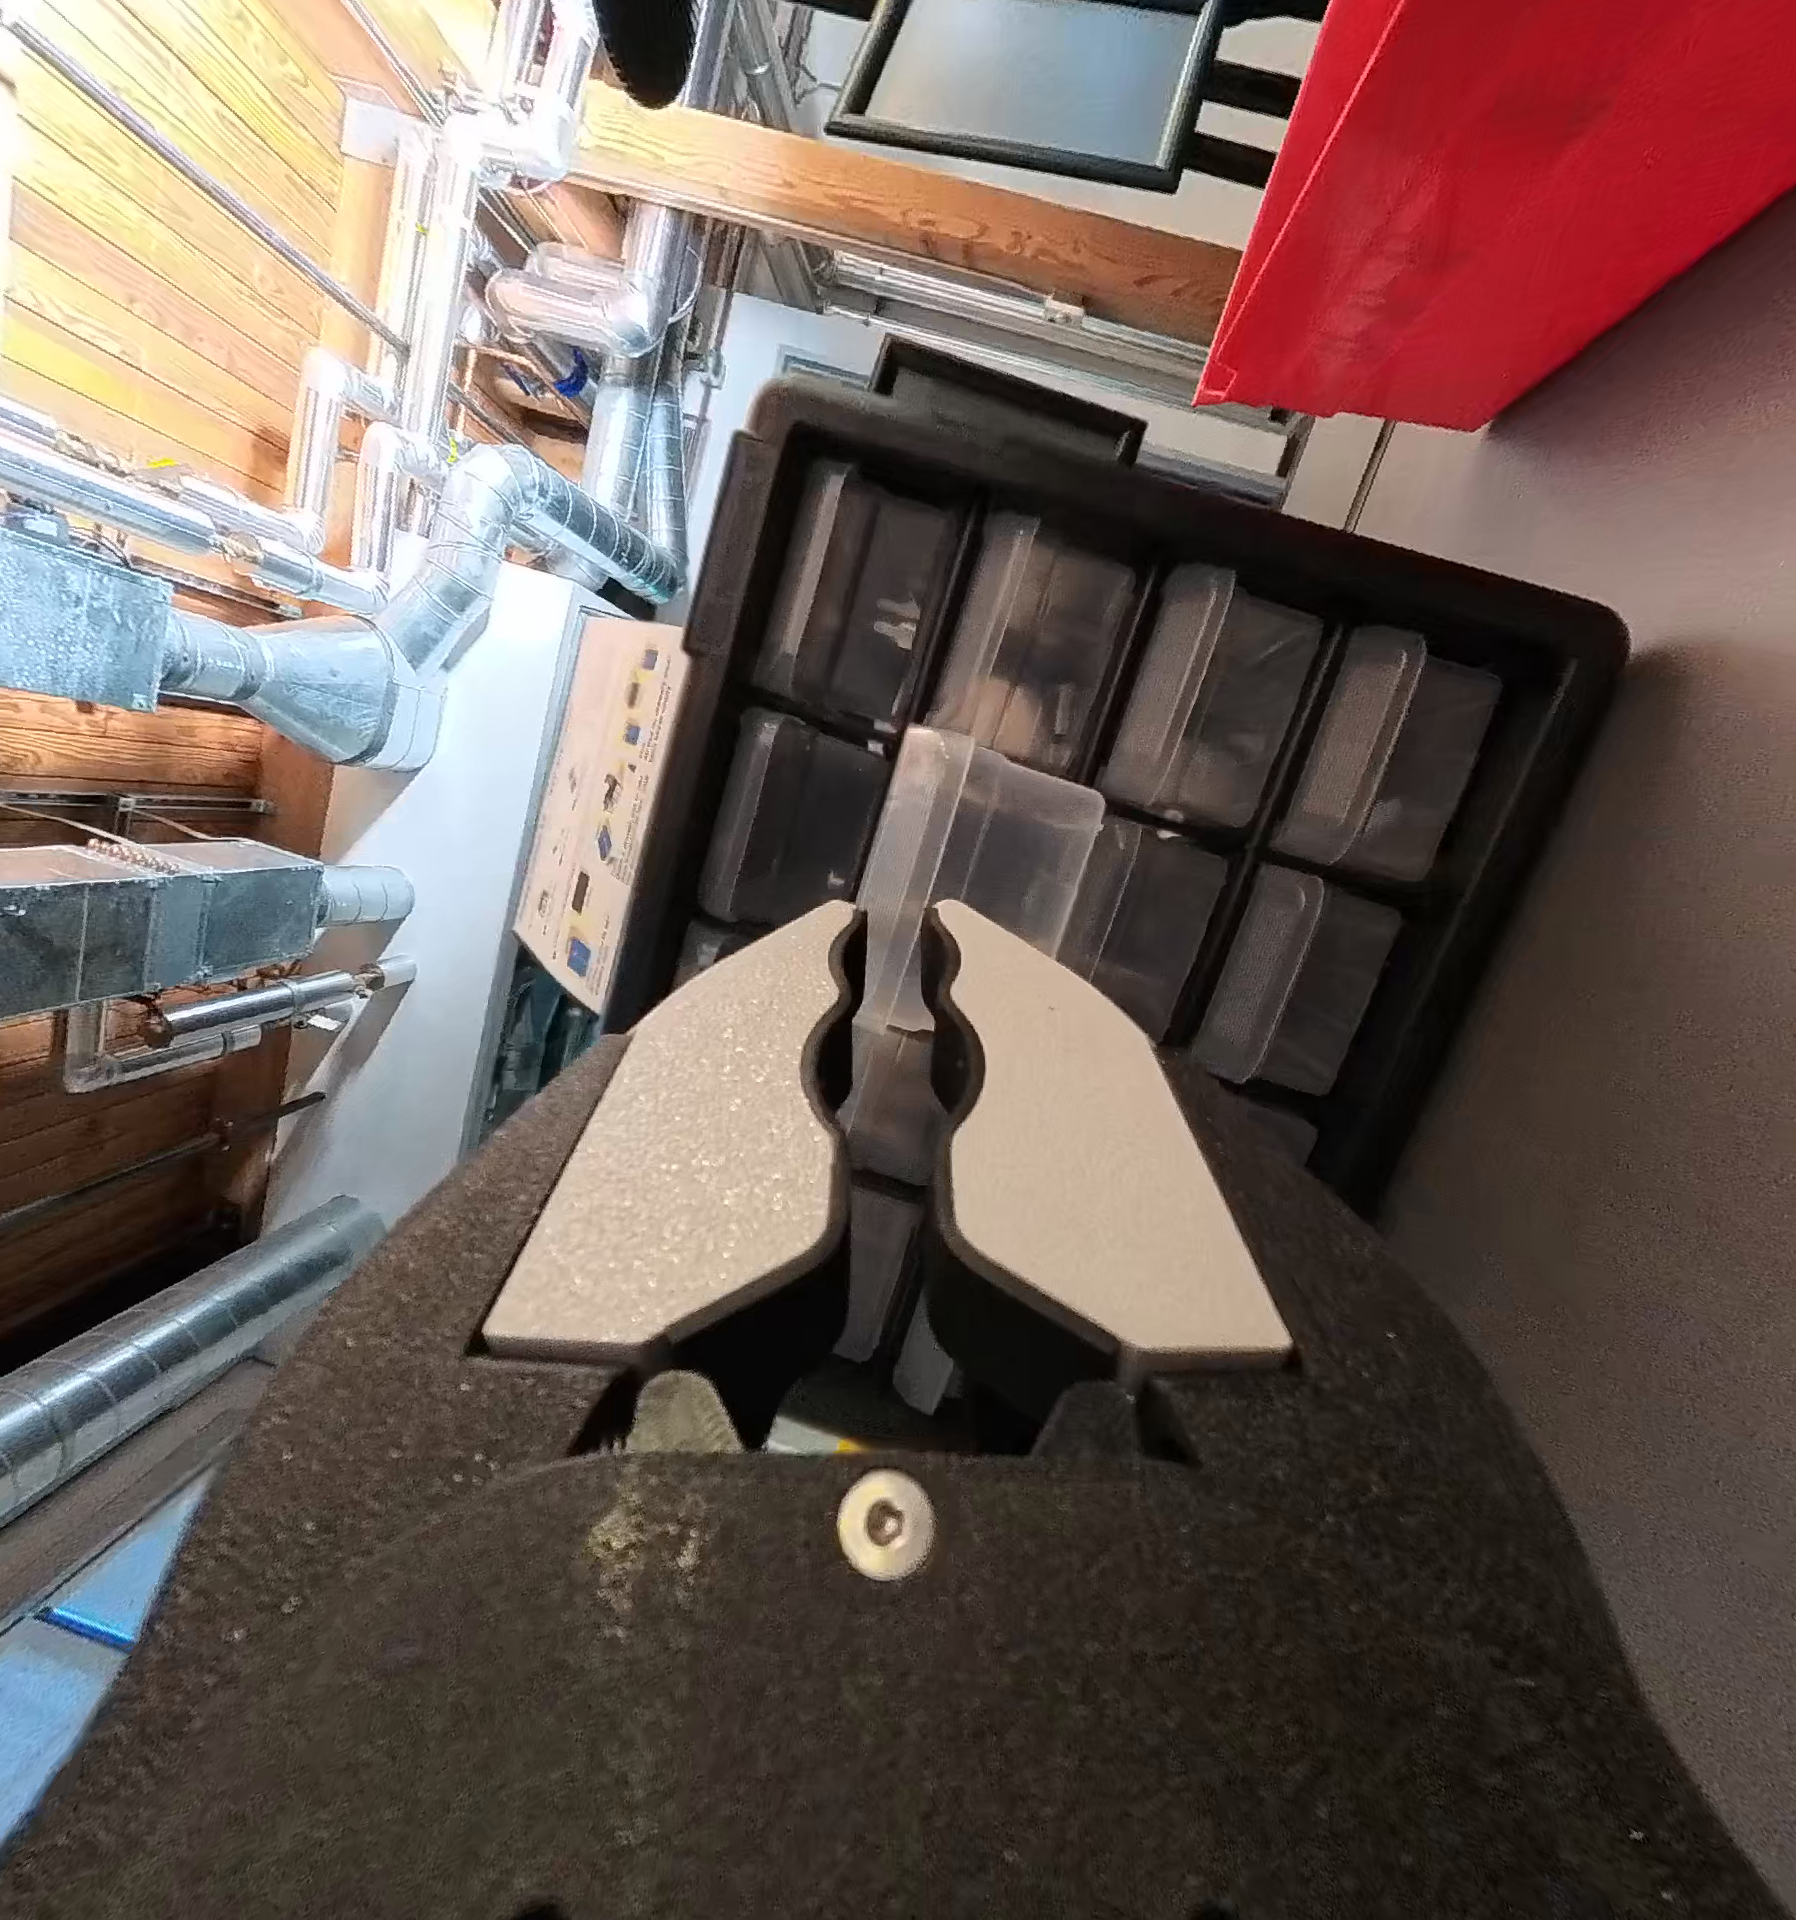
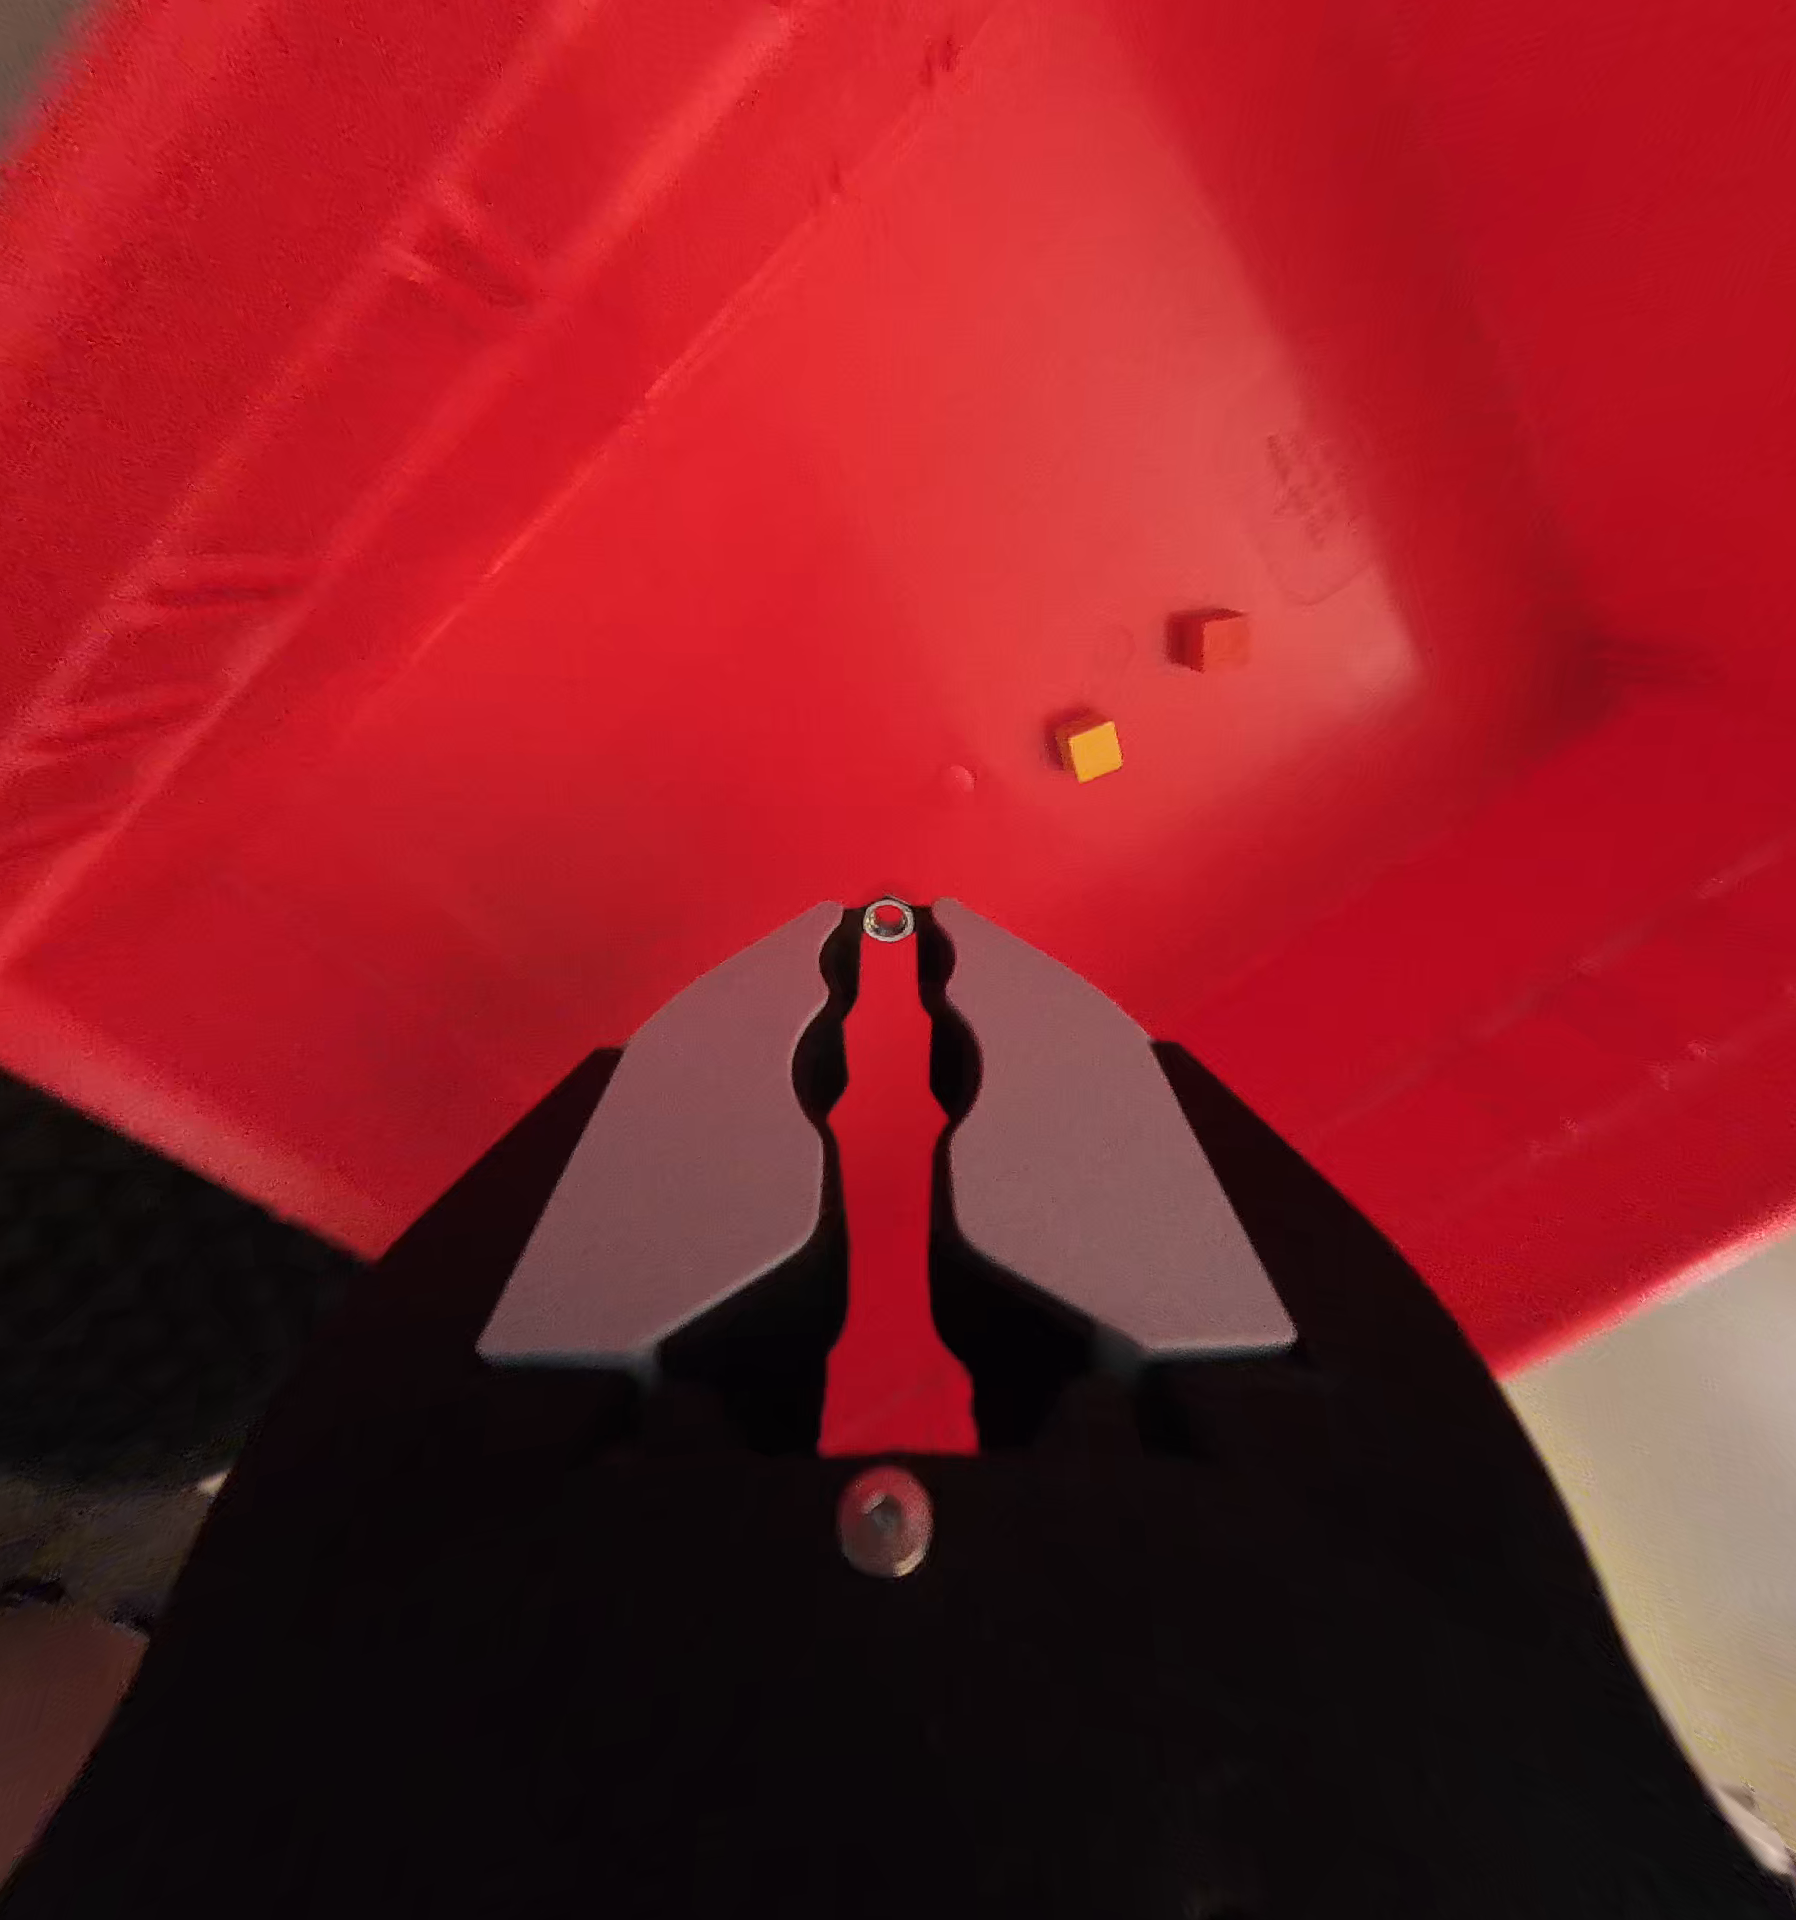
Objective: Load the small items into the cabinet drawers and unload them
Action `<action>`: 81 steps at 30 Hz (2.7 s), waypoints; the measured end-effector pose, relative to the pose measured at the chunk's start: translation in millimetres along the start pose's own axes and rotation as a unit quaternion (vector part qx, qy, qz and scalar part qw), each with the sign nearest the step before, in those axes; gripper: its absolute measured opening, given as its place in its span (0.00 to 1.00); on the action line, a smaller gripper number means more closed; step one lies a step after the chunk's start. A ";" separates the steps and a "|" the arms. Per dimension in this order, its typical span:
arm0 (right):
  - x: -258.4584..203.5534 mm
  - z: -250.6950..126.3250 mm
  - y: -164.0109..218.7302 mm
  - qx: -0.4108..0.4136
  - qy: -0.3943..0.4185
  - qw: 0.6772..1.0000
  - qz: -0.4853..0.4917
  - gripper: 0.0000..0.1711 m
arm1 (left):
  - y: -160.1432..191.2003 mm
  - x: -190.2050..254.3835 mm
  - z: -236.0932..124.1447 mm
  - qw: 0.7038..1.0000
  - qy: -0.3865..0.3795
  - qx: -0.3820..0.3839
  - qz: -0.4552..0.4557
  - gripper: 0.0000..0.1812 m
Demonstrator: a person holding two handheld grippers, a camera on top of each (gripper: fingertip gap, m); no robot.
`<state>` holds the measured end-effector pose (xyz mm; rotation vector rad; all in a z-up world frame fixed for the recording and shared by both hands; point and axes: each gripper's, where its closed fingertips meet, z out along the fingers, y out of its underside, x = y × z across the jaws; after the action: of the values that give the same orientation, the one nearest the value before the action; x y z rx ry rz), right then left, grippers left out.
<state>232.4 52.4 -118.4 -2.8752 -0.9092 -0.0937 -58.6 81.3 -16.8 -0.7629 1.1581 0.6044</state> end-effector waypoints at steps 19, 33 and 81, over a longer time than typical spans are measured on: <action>11.1 -59.0 -39.2 0.222 0.004 0.974 0.051 0.22 | 28.2 2.3 57.3 0.998 0.004 -0.050 0.038 0.05; -5.8 -127.5 -54.7 0.357 0.065 0.932 -0.013 0.20 | -7.9 10.5 32.2 0.999 -0.005 0.004 0.042 0.07; -19.6 -125.9 -47.4 0.391 0.005 0.919 -0.040 0.19 | -24.4 19.7 80.0 0.995 0.008 -0.015 0.103 0.05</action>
<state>186.4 62.5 9.1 -2.0909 -0.8155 0.2032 11.9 130.4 -13.7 -0.6785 1.2544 0.7897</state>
